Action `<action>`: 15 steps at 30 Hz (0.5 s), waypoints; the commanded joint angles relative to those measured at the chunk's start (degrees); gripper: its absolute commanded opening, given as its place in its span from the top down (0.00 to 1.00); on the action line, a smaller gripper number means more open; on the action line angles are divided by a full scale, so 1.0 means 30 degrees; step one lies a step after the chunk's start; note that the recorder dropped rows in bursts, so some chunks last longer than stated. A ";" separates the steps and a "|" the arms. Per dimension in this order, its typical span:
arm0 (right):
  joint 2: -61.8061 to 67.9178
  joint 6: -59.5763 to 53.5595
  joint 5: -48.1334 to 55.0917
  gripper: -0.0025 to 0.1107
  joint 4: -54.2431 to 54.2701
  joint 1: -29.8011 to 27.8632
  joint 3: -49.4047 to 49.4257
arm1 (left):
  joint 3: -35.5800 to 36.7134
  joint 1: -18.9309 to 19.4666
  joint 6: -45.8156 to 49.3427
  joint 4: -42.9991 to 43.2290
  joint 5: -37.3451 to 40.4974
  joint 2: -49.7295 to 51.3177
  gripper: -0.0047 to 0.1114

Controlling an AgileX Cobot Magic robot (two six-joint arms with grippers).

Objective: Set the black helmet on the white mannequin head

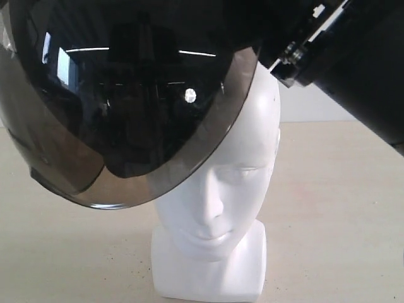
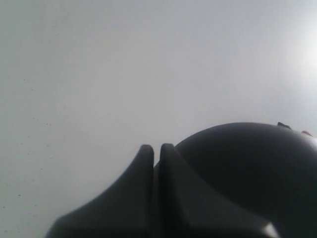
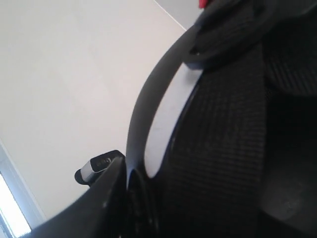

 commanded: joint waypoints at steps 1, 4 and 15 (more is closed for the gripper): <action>-0.0962 -0.1655 -0.1646 0.98 0.1456 -0.0166 0.0206 | -0.0935 -0.0102 -0.0267 0.1006 -0.0432 0.0867 0.92; -0.0962 -0.1655 -0.1646 0.98 0.1456 -0.0166 0.0201 | -0.1665 -0.0102 -0.0532 0.1047 -0.0466 0.1463 0.92; -0.0962 -0.2468 -0.0978 0.98 0.2594 -0.0166 0.0201 | -0.2744 -0.0102 -0.4002 0.4379 -0.1693 0.2959 0.92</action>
